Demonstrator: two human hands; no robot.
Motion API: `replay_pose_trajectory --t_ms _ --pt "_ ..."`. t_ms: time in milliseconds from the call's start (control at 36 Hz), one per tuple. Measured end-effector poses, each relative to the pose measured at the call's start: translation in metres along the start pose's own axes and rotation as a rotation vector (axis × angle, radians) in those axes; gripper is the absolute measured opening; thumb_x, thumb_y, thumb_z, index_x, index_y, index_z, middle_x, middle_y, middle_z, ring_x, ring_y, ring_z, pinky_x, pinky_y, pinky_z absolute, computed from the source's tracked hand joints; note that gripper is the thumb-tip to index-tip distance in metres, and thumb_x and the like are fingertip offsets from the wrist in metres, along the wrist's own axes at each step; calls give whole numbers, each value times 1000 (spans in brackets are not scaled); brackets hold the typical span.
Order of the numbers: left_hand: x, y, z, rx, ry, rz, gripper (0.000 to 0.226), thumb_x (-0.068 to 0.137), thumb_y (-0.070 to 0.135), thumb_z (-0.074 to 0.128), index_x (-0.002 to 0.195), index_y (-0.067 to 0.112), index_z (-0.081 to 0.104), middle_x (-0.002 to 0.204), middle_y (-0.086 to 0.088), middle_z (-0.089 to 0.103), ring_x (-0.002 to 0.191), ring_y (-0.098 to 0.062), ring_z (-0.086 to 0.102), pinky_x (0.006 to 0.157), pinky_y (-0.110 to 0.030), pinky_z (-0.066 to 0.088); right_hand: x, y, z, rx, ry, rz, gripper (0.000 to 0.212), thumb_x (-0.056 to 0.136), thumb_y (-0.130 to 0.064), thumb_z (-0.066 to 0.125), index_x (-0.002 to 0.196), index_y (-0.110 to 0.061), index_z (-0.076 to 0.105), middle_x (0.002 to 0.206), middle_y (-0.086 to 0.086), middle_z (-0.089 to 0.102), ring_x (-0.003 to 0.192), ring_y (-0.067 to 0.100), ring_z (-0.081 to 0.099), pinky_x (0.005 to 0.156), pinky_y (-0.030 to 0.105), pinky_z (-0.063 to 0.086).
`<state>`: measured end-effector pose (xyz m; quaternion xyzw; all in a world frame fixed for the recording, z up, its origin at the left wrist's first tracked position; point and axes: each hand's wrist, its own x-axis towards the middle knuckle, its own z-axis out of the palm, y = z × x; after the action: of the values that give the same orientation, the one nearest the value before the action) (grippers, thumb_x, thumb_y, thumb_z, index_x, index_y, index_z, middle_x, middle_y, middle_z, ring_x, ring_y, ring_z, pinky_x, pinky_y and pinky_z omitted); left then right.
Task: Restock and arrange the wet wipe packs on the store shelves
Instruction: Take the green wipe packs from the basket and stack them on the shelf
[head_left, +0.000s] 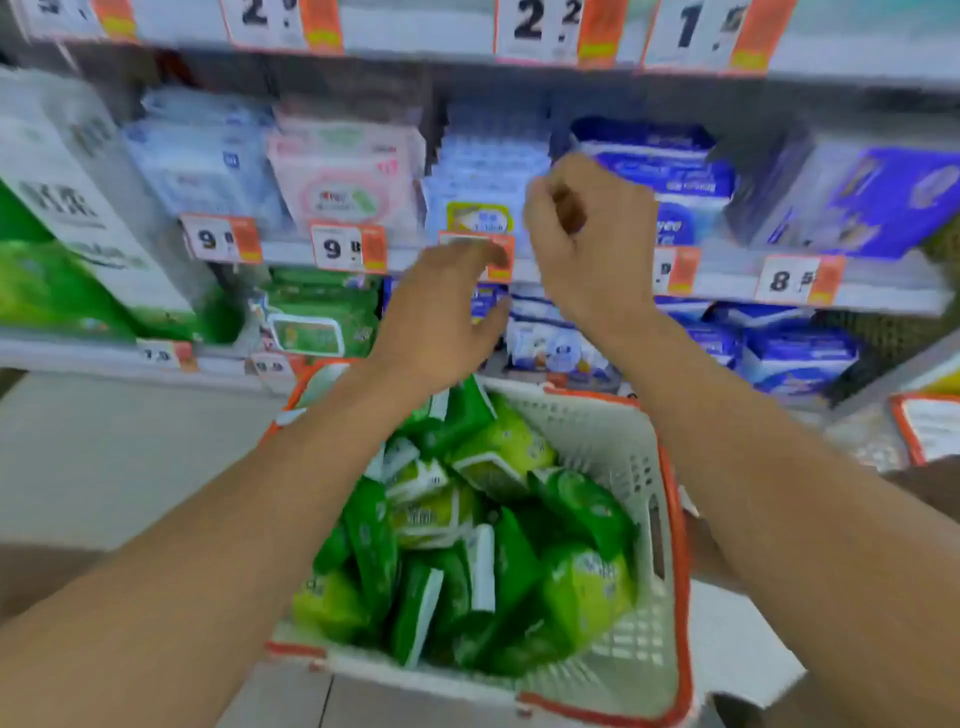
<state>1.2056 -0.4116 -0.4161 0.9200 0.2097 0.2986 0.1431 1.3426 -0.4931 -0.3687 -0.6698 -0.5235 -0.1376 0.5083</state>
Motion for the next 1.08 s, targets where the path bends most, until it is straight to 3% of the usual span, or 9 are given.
replay_pose_trajectory --t_ms 167,250,333,417,694,806,889,972,1083 --pt "-119 5 64 -67 -857 -77 39 85 52 67 108 22 69 108 0 71 100 -21 66 84 -35 53 -150 69 10 -633 -1710 355 12 83 -26 66 84 -14 63 86 6 64 85 26 64 77 40 59" --pt "-140 17 68 -18 -1223 -123 99 69 80 62 150 30 34 151 4 41 136 -20 43 110 -39 40 -188 71 -9 -668 -1982 320 98 55 -48 85 142 -25 46 141 5 48 125 28 51 98 43 52" --pt "-150 25 66 14 -1277 -128 123 56 81 72 155 35 14 152 5 33 137 -21 38 111 -42 39 -194 51 -18 -683 -1977 134 135 48 -62 88 157 -29 17 160 2 21 145 29 28 111 47 38" --pt "-156 29 65 170 -1135 -25 103 62 61 80 146 30 29 134 3 42 117 -24 51 91 -43 51 -225 28 -21 -675 -1806 -111 141 49 -63 88 157 -13 12 159 8 26 145 29 27 118 50 27" --pt "-144 -6 38 -138 -961 -447 101 71 35 86 153 30 27 158 1 27 141 -21 33 112 -33 33 -184 38 -33 -164 -1329 437 66 52 -45 95 108 -25 68 101 -7 69 92 15 65 75 26 52" --pt "-113 6 2 -799 -808 -708 106 65 22 91 151 31 30 156 3 36 138 -16 41 106 -28 39 -129 43 -54 196 -1021 855 82 44 -49 93 117 -21 67 107 -5 74 99 15 71 90 34 56" --pt "-79 31 -20 -1279 -591 -802 85 47 42 95 123 22 62 120 -3 71 103 -18 70 80 -30 59 -79 23 -65 610 -802 1003 54 55 -29 89 104 -15 72 99 5 77 90 19 74 85 36 59" --pt "-36 65 -41 -1582 -305 -885 35 83 47 61 94 18 77 96 -9 77 79 -23 74 67 -34 61 -14 -7 -74 693 -657 964 54 70 -50 80 112 -17 74 114 11 74 111 29 68 102 48 50" --pt "13 91 -63 -1755 -14 -810 47 88 46 53 124 19 67 119 -12 70 111 -32 66 99 -51 49 51 -31 -96 694 -739 824 88 70 -74 69 136 -17 57 142 20 53 131 45 48 113 63 33"
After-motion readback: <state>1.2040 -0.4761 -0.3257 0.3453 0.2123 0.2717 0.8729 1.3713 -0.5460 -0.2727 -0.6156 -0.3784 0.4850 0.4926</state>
